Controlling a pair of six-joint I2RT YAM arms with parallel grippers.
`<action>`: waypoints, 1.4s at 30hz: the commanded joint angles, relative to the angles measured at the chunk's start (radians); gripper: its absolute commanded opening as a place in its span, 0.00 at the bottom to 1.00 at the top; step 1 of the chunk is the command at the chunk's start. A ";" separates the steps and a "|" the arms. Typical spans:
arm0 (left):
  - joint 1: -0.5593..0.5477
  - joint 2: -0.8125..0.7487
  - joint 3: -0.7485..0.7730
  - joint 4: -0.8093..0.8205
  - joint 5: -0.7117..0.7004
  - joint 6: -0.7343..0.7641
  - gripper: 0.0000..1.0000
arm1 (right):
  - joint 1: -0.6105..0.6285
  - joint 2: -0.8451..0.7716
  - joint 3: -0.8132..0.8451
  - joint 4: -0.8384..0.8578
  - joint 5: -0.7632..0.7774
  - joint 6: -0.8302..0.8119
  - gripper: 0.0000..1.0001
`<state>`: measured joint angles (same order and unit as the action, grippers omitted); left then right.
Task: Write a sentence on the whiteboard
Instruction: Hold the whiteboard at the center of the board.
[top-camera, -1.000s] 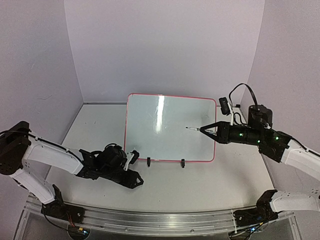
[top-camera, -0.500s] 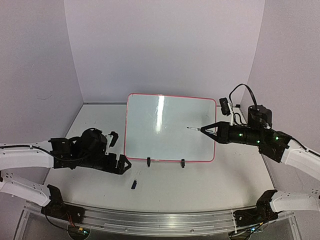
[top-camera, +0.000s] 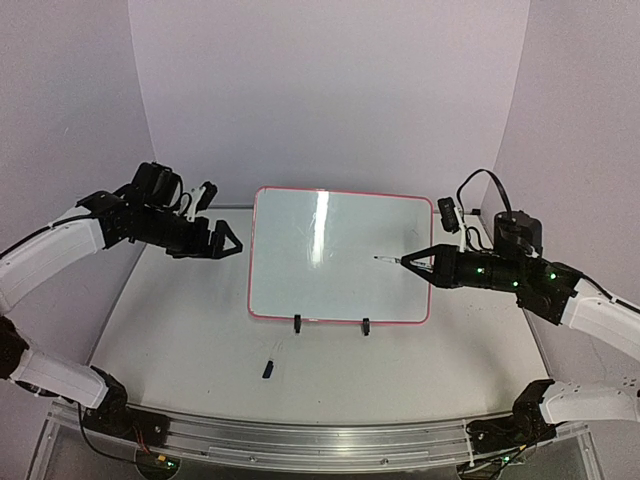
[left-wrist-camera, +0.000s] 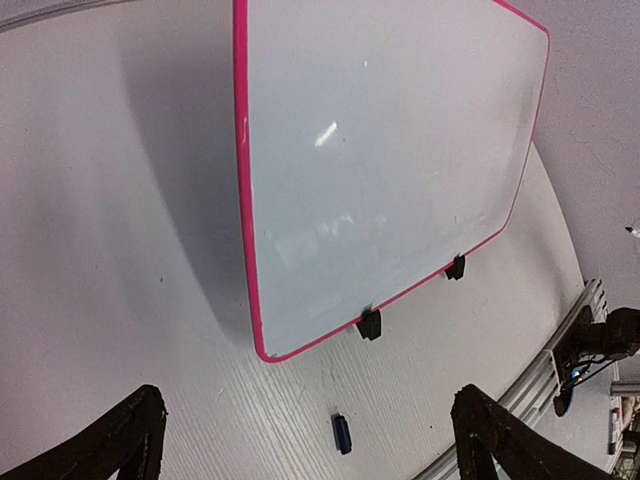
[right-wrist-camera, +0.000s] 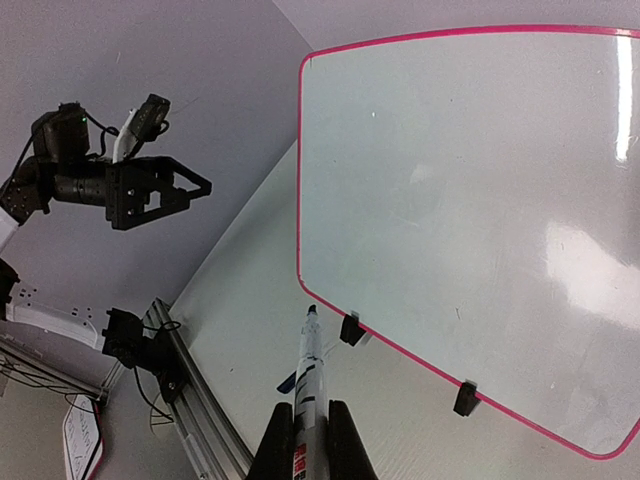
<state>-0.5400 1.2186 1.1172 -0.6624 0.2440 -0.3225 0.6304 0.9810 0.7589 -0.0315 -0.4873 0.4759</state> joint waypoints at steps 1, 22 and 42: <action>0.104 0.133 0.148 0.052 0.217 0.143 0.99 | 0.008 -0.006 0.030 0.008 0.007 0.017 0.00; 0.179 0.535 0.399 0.399 0.437 0.189 0.98 | 0.014 0.001 0.020 0.068 -0.003 0.013 0.00; 0.267 0.744 0.574 0.511 0.784 0.148 0.47 | 0.018 -0.027 -0.012 0.101 -0.014 0.049 0.00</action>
<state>-0.2768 1.9461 1.6245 -0.1951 0.9360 -0.1726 0.6403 0.9699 0.7494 0.0227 -0.4904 0.5167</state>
